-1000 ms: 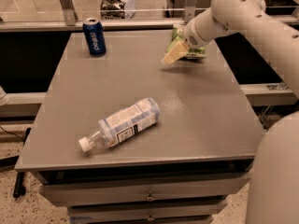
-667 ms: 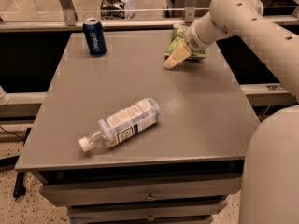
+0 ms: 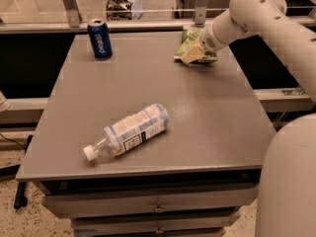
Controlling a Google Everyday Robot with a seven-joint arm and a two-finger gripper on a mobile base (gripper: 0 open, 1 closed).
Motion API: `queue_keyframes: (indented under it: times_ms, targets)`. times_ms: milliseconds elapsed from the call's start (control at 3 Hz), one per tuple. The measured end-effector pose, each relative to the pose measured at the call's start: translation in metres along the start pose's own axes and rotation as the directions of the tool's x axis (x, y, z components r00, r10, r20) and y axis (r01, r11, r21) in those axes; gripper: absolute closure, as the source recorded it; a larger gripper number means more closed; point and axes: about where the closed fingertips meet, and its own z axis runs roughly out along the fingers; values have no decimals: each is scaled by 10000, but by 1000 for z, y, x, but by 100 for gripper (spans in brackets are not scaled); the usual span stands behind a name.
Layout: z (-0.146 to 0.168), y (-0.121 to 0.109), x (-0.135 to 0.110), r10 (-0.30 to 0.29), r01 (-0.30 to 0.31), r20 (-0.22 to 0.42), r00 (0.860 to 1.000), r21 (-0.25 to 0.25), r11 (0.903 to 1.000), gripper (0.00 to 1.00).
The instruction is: Move green jalapeno chip bag near blue plastic bottle
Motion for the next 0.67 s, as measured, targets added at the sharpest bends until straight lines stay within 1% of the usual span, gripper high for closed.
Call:
queue_keyframes:
  times_ms: [333,667]
  targets:
    - [-12,4,-6,-84,91,323,9994,-222,9997,65]
    - [-23,25,-15,-488,537,680,9965,-713,9960,88]
